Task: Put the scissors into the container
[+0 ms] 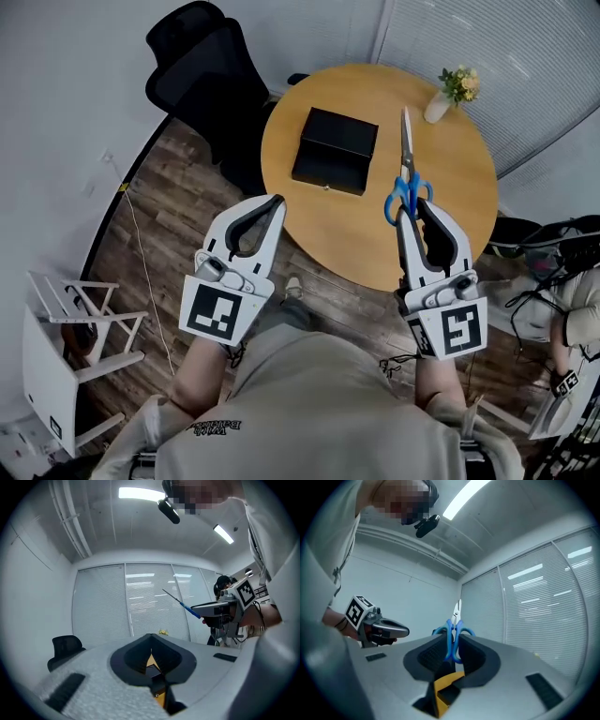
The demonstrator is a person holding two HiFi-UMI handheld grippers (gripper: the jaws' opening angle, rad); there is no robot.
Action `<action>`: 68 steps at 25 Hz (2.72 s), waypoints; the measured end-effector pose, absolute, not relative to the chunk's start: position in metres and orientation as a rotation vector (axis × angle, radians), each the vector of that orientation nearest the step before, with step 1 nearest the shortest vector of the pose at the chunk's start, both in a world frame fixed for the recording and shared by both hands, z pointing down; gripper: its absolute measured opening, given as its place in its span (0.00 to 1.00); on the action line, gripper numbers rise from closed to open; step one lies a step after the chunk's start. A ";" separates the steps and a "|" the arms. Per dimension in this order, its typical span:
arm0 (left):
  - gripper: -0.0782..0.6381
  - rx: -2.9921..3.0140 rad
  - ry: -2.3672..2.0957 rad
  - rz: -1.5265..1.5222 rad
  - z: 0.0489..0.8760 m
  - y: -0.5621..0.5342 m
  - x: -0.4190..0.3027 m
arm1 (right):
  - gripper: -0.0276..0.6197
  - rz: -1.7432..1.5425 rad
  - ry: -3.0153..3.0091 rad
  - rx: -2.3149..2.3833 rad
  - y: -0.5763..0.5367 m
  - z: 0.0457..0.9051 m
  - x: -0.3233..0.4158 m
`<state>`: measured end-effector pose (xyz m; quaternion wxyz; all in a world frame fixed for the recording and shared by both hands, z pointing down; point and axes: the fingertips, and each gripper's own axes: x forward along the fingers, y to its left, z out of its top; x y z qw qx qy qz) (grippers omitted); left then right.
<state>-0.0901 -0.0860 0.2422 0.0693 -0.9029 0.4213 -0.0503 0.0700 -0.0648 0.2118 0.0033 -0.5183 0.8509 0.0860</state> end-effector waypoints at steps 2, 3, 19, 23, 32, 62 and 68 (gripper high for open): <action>0.14 -2.728 1.242 -0.158 0.244 -0.104 -0.094 | 0.18 0.256 2.659 -1.650 -0.081 0.216 0.066; 0.14 -2.734 1.229 -0.160 0.245 -0.112 -0.096 | 0.18 0.248 2.653 -1.664 -0.088 0.217 0.064; 0.14 -2.832 1.115 -0.175 0.263 -0.211 -0.109 | 0.18 0.210 2.670 -1.786 -0.179 0.231 0.046; 0.14 -2.828 1.141 -0.191 0.267 -0.216 -0.104 | 0.18 0.190 2.690 -1.743 -0.186 0.234 0.053; 0.14 -2.790 1.220 -0.240 0.274 -0.224 -0.088 | 0.18 0.156 2.816 -1.613 -0.204 0.251 0.067; 0.14 -2.868 1.340 -0.408 0.376 -0.299 -0.048 | 0.18 -0.137 3.580 -1.099 -0.289 0.419 0.049; 0.14 -2.893 1.363 -0.464 0.407 -0.310 -0.049 | 0.18 -0.235 3.702 -1.005 -0.300 0.476 0.045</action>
